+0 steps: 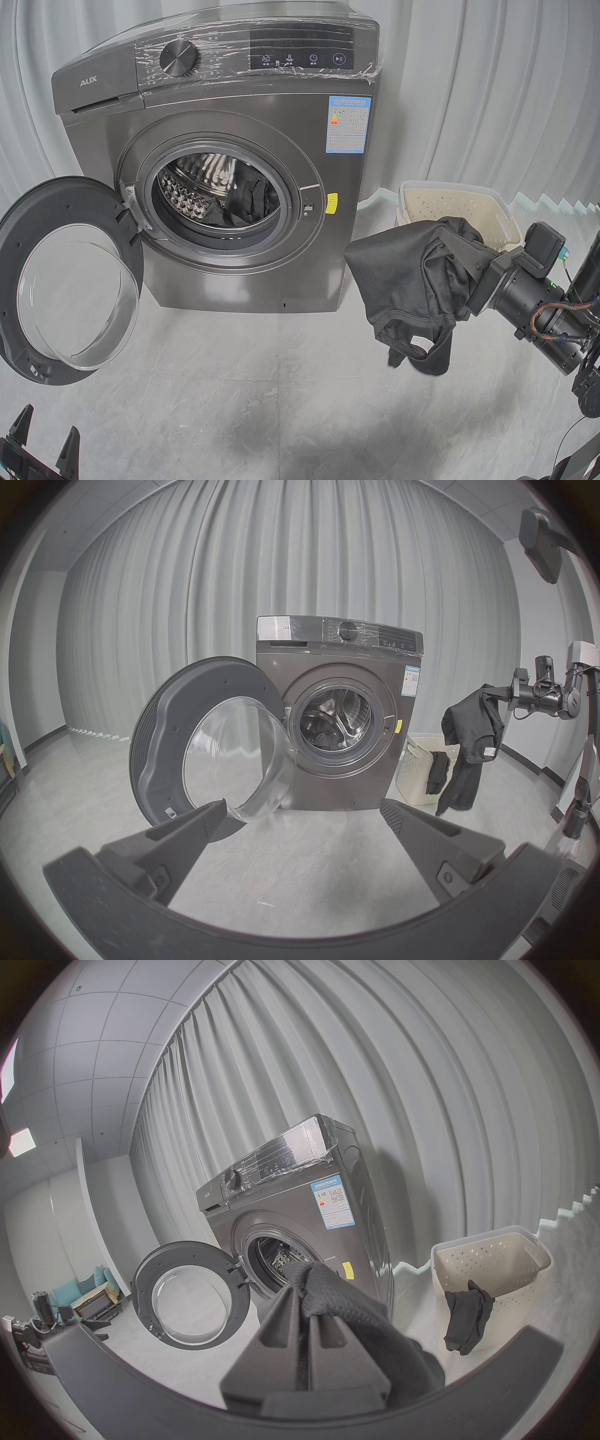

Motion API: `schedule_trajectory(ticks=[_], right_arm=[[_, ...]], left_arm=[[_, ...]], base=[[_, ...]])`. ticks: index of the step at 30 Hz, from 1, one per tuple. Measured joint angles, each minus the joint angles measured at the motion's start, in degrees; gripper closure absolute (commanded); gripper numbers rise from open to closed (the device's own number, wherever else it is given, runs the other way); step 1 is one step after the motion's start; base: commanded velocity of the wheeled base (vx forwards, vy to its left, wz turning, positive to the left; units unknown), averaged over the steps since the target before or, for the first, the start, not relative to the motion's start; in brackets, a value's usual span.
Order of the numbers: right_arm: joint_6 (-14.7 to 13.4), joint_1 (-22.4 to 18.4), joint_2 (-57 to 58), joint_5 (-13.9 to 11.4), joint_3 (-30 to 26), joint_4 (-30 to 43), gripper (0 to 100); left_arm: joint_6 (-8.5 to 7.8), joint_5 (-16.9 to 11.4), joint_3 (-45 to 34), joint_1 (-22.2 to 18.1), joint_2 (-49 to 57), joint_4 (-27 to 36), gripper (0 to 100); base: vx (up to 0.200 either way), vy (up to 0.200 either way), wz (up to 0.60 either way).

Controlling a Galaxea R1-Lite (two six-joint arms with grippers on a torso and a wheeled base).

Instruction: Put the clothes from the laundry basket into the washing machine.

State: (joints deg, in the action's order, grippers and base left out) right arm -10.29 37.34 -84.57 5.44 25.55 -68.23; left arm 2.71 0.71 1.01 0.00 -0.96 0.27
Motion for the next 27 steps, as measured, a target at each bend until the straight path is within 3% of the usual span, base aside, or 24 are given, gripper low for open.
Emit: schedule_trajectory(ticks=[15,27], right_arm=[[0.00,0.00,-0.16,0.02,0.02,-0.04,100],[0.00,0.00,-0.20,0.00,-0.17,-0.04,100]], left_arm=[[0.00,-0.02,0.00,-0.05,0.00,0.00,0],[0.00,-0.02,0.00,-0.02,0.00,-0.05,0]], base=[[0.000,0.200,0.00],[0.000,0.000,0.00]])
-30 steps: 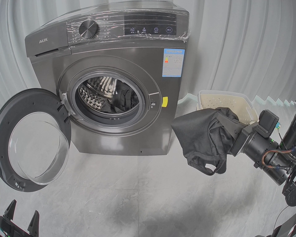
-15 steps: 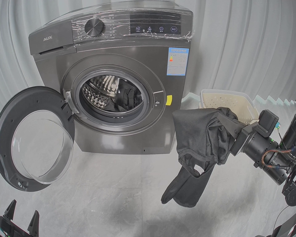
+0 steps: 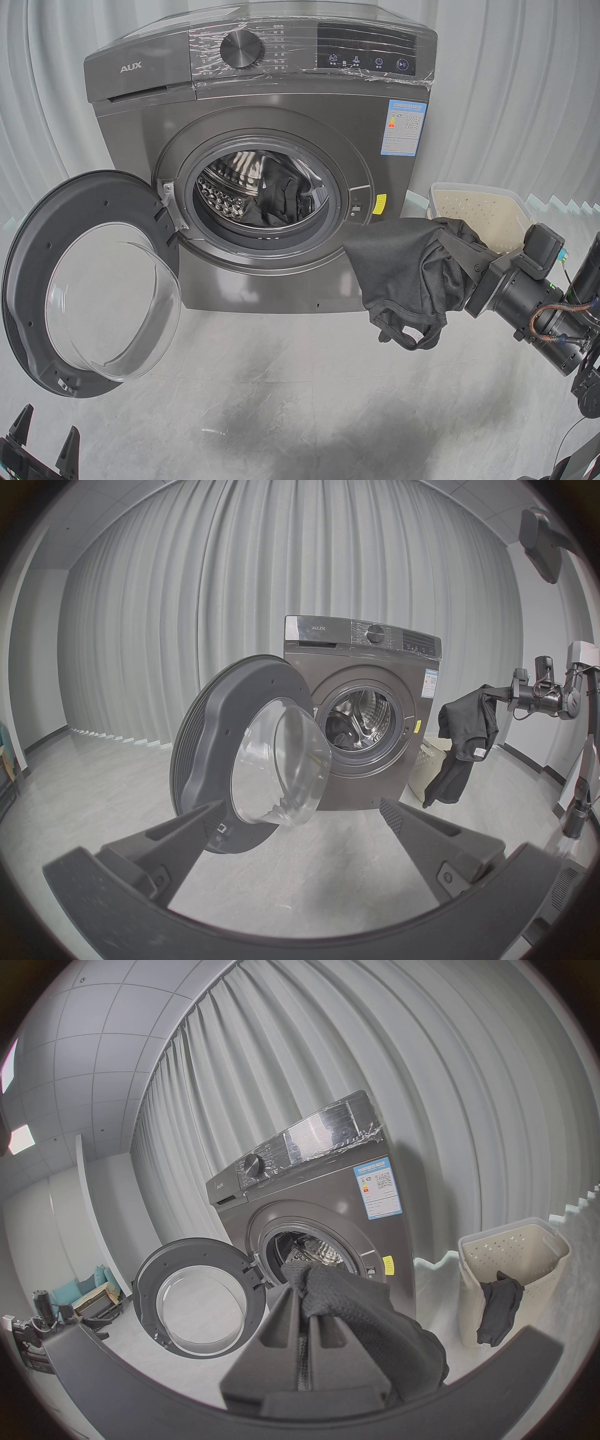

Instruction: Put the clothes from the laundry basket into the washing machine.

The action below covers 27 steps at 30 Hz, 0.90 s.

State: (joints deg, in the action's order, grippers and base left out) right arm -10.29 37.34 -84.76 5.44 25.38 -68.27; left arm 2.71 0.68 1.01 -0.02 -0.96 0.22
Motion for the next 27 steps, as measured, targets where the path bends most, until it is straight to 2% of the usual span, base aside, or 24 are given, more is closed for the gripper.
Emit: schedule_trajectory(ticks=[18,24,27], right_arm=[[0.00,0.00,0.00,0.02,0.02,0.01,100],[0.02,0.00,0.00,0.02,0.00,0.00,100],[0.02,0.00,0.00,0.02,-0.09,0.00,100]], left_arm=[[0.00,0.00,0.00,-0.02,0.00,0.05,0],[0.00,0.00,0.00,-0.02,0.00,0.11,0],[0.00,-0.02,0.00,-0.02,0.00,0.11,0]], base=[[0.000,0.000,0.00],[0.200,0.000,0.00],[0.000,0.000,0.00]])
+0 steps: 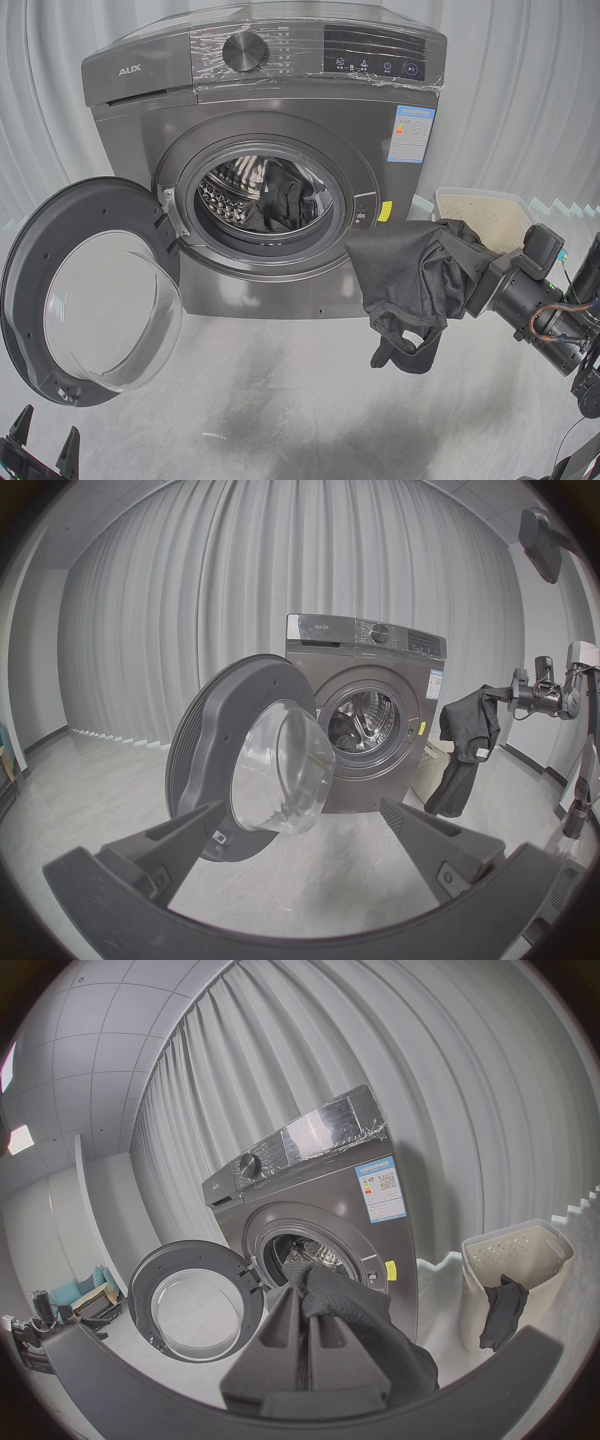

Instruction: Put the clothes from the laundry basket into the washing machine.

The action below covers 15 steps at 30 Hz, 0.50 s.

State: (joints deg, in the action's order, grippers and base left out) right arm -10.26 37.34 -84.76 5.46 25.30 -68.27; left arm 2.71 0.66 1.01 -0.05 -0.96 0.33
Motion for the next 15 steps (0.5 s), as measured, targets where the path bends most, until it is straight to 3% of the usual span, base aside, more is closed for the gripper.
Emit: schedule_trajectory(ticks=[6,15], right_arm=[[-0.02,-0.02,0.01,0.00,-0.07,0.01,100],[0.00,-0.07,0.11,0.01,-0.63,0.15,100]], left_arm=[[0.00,0.00,0.00,0.00,0.00,0.00,0],[0.00,0.00,0.00,0.02,0.00,0.02,0]], base=[[0.000,0.000,0.00],[0.000,0.200,0.00]])
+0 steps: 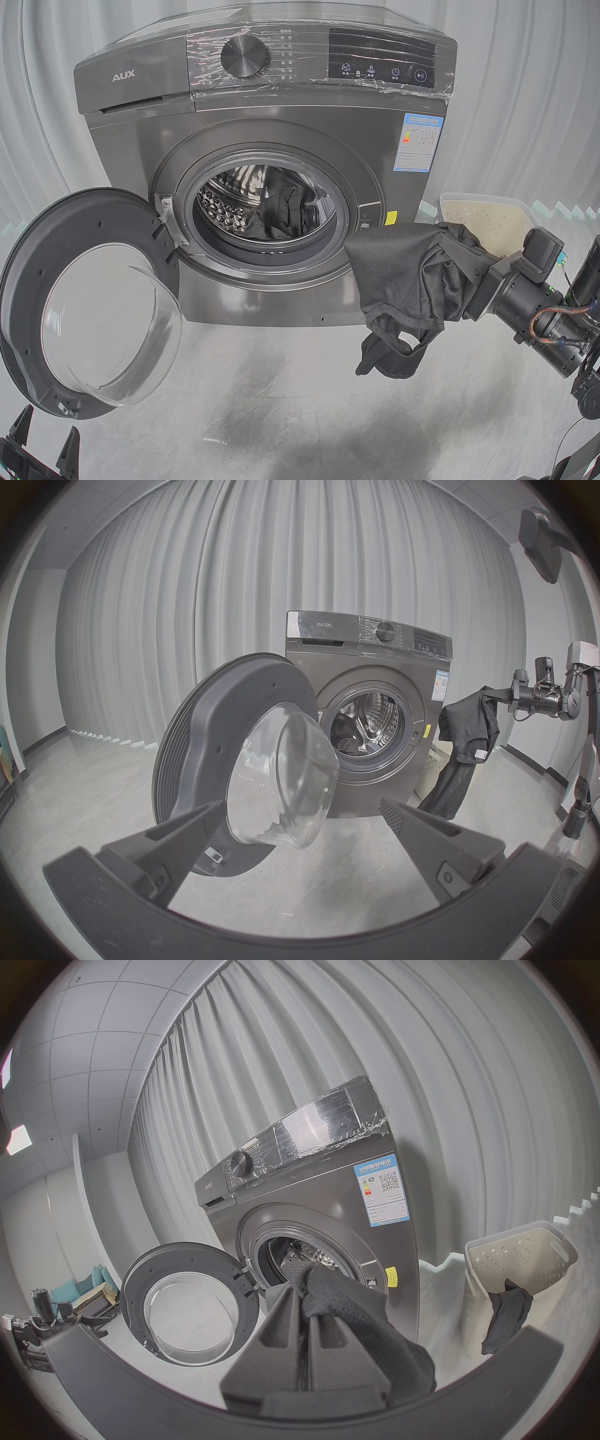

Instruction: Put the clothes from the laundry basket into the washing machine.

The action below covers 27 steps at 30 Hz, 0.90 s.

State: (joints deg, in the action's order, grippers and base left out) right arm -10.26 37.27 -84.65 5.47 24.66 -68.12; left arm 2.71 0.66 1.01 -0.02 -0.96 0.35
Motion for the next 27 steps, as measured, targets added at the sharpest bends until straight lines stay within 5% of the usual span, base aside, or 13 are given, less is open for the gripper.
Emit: schedule_trajectory(ticks=[27], right_arm=[[-0.11,4.43,-3.52,0.62,3.41,-0.22,100]], left_arm=[[-0.93,-0.06,0.00,-0.05,0.00,-0.17,0]], base=[[0.000,0.000,0.00]])
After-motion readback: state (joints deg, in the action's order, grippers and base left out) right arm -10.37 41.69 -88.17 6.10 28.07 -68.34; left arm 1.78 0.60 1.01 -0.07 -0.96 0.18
